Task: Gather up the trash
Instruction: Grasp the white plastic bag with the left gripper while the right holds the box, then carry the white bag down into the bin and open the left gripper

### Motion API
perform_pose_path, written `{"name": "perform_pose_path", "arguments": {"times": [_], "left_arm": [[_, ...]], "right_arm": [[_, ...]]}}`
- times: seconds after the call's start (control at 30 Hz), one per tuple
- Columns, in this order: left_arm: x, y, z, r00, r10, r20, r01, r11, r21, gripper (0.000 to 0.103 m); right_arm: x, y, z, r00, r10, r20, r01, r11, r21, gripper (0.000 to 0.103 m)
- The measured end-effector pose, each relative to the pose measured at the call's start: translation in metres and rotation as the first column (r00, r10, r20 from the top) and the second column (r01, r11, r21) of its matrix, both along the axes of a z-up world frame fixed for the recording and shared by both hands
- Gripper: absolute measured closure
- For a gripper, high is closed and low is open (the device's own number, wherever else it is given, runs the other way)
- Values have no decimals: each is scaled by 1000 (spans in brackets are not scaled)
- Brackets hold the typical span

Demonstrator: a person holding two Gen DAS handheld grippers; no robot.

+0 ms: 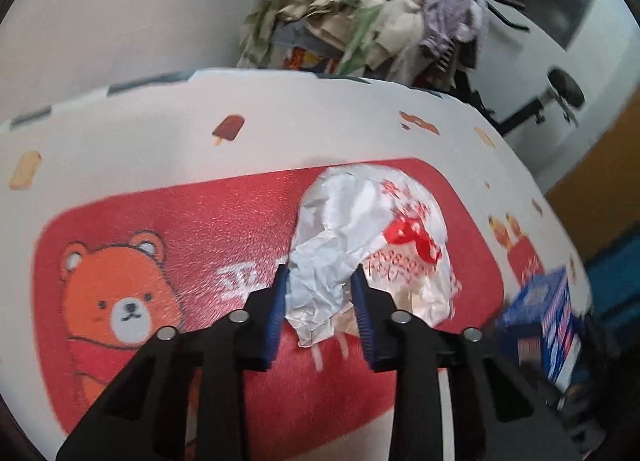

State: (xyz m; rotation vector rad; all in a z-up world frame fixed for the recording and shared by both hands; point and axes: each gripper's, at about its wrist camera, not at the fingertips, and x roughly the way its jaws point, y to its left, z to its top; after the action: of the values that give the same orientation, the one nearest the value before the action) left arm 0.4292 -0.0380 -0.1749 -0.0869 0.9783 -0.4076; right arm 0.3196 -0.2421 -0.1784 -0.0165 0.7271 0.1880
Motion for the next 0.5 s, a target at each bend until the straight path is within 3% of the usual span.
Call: {"name": "perform_pose_path", "arguments": {"times": [0.27,0.5], "left_arm": [[-65,28,39,994,-31,107,26,999,47,76],[-139,67,67,989,-14,147,4,998,66,76]], "right_arm": [[-1,2,2,1000,10,20,-10,1000,-19,22],[-28,9,22,998,45,50,-44,999,-30,22]]}}
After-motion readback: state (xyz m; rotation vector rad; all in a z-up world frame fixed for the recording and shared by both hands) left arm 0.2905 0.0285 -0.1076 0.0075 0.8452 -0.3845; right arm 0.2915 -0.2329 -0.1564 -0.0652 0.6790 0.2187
